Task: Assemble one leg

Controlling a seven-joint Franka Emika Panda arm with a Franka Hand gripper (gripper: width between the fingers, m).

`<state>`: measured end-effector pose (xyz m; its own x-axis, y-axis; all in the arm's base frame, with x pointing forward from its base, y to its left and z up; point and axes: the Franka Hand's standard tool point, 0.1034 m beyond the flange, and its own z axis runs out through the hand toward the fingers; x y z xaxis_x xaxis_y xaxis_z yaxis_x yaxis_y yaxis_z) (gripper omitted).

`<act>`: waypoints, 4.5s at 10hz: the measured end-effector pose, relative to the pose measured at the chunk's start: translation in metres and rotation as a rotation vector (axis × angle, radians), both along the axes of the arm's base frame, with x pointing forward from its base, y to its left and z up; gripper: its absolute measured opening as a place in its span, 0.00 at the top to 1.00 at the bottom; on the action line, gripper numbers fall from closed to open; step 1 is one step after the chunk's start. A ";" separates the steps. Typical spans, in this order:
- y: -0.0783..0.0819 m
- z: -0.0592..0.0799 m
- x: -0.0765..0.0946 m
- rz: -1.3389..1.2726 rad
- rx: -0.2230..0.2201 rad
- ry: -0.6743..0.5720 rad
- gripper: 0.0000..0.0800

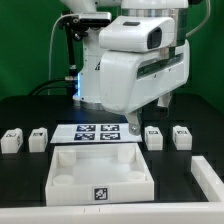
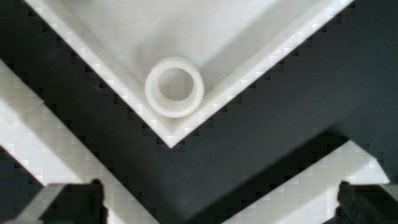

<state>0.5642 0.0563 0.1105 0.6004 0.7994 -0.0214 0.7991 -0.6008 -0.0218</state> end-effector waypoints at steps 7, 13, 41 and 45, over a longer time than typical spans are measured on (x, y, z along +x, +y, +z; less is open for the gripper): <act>-0.074 -0.068 -0.119 0.632 0.053 0.043 0.19; -0.085 -0.102 -0.110 0.618 0.081 0.068 0.34; 0.006 -0.103 -0.074 0.601 0.130 0.041 0.37; 0.006 -0.102 -0.073 0.600 0.130 0.039 0.19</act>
Offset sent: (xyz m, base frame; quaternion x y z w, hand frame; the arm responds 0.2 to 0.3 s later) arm -0.1000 -0.0348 -0.0258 0.0103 0.0347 -0.2900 0.9563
